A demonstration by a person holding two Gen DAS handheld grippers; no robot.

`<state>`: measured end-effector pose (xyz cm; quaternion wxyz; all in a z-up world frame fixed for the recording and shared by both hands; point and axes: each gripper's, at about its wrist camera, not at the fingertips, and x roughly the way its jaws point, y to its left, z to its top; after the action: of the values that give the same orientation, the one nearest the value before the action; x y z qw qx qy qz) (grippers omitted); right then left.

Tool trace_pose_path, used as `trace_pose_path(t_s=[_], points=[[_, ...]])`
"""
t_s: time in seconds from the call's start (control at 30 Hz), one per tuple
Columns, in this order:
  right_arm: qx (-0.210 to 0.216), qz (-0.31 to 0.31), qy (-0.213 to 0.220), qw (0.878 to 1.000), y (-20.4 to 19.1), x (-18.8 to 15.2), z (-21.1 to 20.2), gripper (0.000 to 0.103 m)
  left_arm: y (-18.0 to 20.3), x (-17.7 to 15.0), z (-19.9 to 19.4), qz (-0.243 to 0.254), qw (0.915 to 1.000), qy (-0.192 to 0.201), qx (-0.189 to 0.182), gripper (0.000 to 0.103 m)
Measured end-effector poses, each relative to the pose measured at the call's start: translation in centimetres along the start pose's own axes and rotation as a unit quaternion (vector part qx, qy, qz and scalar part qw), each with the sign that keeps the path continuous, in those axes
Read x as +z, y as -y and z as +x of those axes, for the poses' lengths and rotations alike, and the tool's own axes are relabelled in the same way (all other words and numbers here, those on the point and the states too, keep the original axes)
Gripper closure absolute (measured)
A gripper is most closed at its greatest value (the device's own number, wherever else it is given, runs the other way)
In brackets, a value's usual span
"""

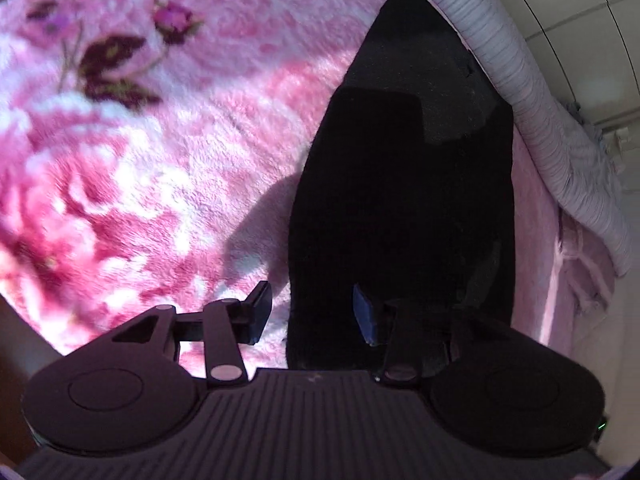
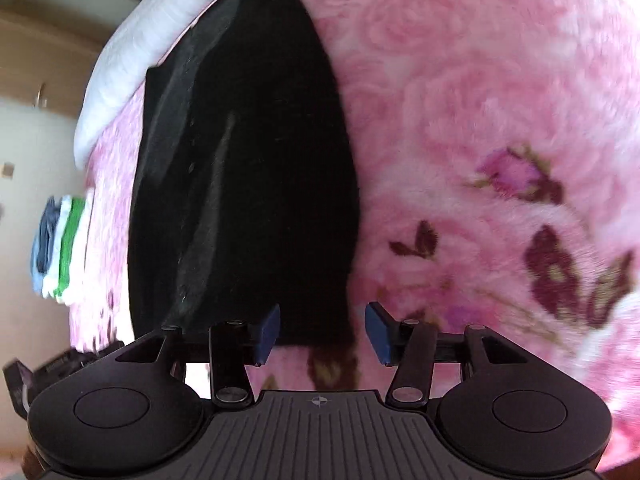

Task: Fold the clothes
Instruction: 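Lower the black garment onto the bed with both grippers, stretching it lengthwise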

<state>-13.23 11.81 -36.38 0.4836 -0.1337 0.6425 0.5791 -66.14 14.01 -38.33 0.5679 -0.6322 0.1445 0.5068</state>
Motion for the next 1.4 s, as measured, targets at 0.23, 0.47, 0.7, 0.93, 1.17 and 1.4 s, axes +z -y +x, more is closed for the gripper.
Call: trace_pose_path(t_s=[0.23,0.47,0.7,0.93,1.17,1.4], points=[[0.056,0.109,0.033,0.992,2.2,-0.1,1.1,0.066,0.3,-0.1,2.7,0.001,0.9998,-0.014,-0.011,0.091],[0.047,0.038,0.008,0.998,-0.2,1.1,-1.8,0.096,1.4,-0.7,-2.4,0.071,0.9961,0.025,-0.046,0.096],[0.021,0.008,-0.036,0.999,-0.7,-2.2,-4.2,0.096,0.0,-4.0,-3.1,0.147,0.9887,-0.01,0.026,0.095],[-0.091,-0.021,-0.084,0.992,-0.8,-4.0,-4.0,0.071,0.3,-4.6,-4.9,0.17,0.9779,-0.004,0.122,0.091],[-0.184,-0.231,0.044,0.954,-7.4,0.0,-5.1,0.067,7.0,-0.3,-3.6,0.297,0.9442,0.054,0.132,0.091],[-0.146,-0.419,0.086,0.892,-15.2,2.5,3.4,0.067,15.5,2.0,8.5,0.46,0.8811,0.055,0.095,0.089]])
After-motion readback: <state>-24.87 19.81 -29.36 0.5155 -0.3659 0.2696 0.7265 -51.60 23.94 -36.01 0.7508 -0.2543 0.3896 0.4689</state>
